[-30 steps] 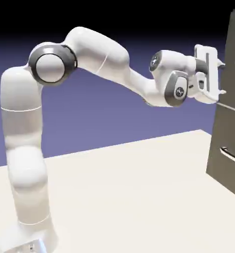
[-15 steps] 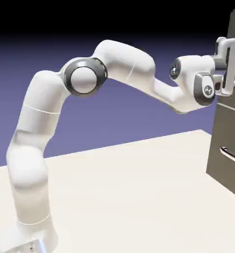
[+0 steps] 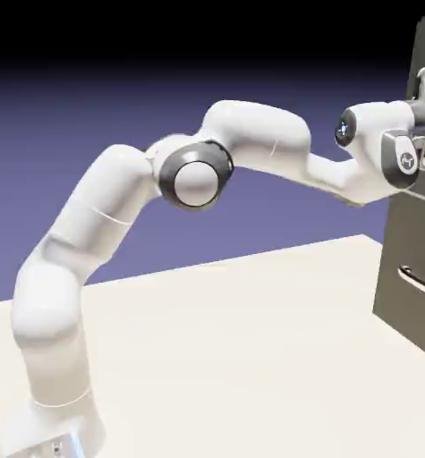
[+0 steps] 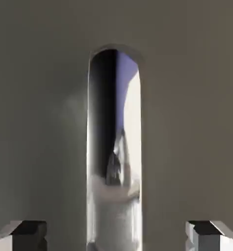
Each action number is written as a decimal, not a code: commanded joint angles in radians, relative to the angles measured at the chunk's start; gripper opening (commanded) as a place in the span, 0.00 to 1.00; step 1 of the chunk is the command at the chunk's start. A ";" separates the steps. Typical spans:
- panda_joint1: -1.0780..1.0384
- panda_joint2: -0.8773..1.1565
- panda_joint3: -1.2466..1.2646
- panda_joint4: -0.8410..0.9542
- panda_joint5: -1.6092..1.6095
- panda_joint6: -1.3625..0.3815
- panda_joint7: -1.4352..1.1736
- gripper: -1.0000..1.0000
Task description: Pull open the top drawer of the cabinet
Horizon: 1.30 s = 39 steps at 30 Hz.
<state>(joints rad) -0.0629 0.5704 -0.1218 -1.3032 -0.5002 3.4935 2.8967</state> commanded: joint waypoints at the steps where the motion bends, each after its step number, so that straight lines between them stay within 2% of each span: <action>1: 0.018 -0.021 -0.024 -0.036 0.008 0.015 0.001 0.00; 14: 0.371 -0.280 -0.429 -0.478 0.056 0.186 0.001 0.00; 27: 0.823 -0.378 -0.900 -0.677 0.047 0.250 0.011 0.00; 33: 0.968 -0.517 -0.965 -0.804 0.172 0.243 -0.218 0.00; 39: 0.966 -0.660 -0.873 -0.904 0.336 0.235 -0.479 0.00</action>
<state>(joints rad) 0.9024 -0.0895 -0.9942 -2.2074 -0.1637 3.7299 2.4177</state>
